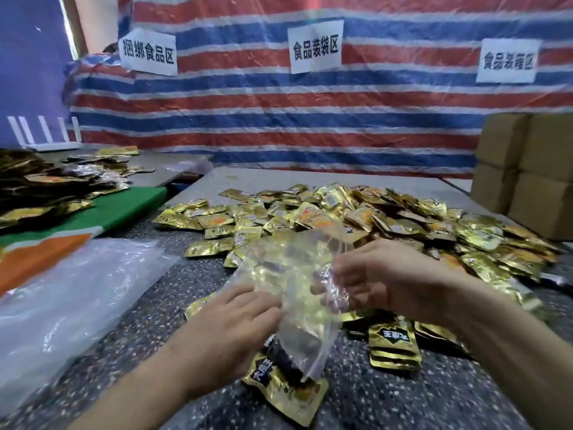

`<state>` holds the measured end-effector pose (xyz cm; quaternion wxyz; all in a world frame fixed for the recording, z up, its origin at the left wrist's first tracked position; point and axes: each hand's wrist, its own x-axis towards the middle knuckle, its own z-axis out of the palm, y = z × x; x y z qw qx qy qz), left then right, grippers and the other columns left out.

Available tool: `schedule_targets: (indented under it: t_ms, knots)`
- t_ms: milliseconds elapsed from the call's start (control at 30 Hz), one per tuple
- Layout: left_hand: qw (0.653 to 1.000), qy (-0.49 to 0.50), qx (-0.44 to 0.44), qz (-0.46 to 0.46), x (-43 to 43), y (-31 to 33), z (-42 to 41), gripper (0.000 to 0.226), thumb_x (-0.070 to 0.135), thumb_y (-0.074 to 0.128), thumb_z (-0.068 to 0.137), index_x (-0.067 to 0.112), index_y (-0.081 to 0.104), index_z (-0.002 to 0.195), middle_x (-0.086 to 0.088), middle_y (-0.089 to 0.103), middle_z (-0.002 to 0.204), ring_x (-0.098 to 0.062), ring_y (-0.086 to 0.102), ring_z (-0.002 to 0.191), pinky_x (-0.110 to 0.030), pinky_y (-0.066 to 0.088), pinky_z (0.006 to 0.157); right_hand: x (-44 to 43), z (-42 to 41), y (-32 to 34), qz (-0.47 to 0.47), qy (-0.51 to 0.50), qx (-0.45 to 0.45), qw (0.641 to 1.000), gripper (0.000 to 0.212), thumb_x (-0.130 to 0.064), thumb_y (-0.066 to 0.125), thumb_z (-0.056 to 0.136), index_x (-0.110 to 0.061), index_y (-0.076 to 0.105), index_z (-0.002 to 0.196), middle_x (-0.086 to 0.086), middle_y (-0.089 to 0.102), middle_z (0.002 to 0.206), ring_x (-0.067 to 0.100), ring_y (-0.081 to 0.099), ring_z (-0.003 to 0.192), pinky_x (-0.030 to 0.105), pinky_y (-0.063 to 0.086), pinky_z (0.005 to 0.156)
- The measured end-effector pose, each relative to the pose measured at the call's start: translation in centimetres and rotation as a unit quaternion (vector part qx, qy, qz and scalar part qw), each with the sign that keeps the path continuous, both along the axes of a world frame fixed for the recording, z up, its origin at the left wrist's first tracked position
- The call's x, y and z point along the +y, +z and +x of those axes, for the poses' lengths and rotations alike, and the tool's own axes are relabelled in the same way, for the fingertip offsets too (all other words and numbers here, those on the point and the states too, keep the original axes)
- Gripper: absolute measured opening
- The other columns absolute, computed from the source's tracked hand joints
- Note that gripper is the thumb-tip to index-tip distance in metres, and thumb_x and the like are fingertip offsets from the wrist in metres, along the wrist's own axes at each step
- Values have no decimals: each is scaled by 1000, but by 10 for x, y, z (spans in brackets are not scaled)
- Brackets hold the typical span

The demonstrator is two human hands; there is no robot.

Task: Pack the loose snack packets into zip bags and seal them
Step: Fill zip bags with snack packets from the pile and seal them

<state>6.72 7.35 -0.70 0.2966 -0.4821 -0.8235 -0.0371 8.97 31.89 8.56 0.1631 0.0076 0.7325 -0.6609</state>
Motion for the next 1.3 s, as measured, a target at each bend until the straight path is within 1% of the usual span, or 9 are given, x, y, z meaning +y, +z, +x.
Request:
schedule_targets:
  t_ms: [67,133,233,333,567,833,1067,1200,1300]
  knots:
    - [984,26,-137,107,6,7,11,20,35,60,83,28,66,101,14,66,117,0,59,110,-22,45,100,2,9,-6,-4,-5,12,1000,14,-1,65,90,9,74,95,20,76,93,18,71,67,21,56,56]
    - [907,16,-318,275,22,18,24,28,52,51,80,34,63,98,20,66,104,3,59,101,-10,43,86,0,15,-15,32,-26,63,997,12,-9,71,88,-1,78,85,13,76,84,16,67,67,23,55,60]
    - [805,-12,-461,372,50,34,32,39,66,64,73,30,64,86,9,68,85,-5,64,76,-19,52,67,-7,23,-25,72,-47,127,988,22,-28,76,85,-9,77,74,2,70,68,10,62,59,22,49,56]
    - [792,-15,-501,348,66,42,29,24,36,75,83,14,63,85,-6,70,85,-17,67,73,-29,57,64,-8,26,-29,61,-74,148,984,30,-38,78,81,-9,75,73,8,70,69,15,62,56,25,49,53]
    - [641,56,-585,494,39,41,1,13,1,59,93,-1,64,81,-13,69,70,-22,65,56,-31,55,51,24,27,-41,89,-177,134,971,24,-19,79,85,-7,70,65,4,60,53,10,50,40,20,39,39]
    - [606,92,-579,538,56,41,12,10,-2,45,96,1,53,91,-16,58,89,-24,59,68,-30,55,51,7,24,-53,224,-244,207,920,10,-15,70,84,-10,62,82,3,65,58,14,58,47,30,46,47]
    - [651,-5,-569,503,50,63,1,39,5,76,81,13,45,104,2,59,60,-11,49,48,-27,46,46,33,15,-31,51,-172,147,973,6,-10,70,90,-6,66,88,5,60,69,8,51,46,21,39,41]
    - [641,3,-601,477,42,64,0,31,-13,59,87,12,50,103,-4,60,70,-10,51,46,-26,44,42,63,-2,-12,-103,43,89,990,62,-55,78,76,-10,71,119,12,69,116,17,63,83,26,52,66]
    - [668,37,-578,467,35,60,-2,45,-22,44,85,19,53,102,-13,57,94,-9,48,46,-25,40,41,61,-45,-13,108,-170,242,949,36,-46,70,88,-18,73,110,8,70,120,13,60,87,29,52,75]
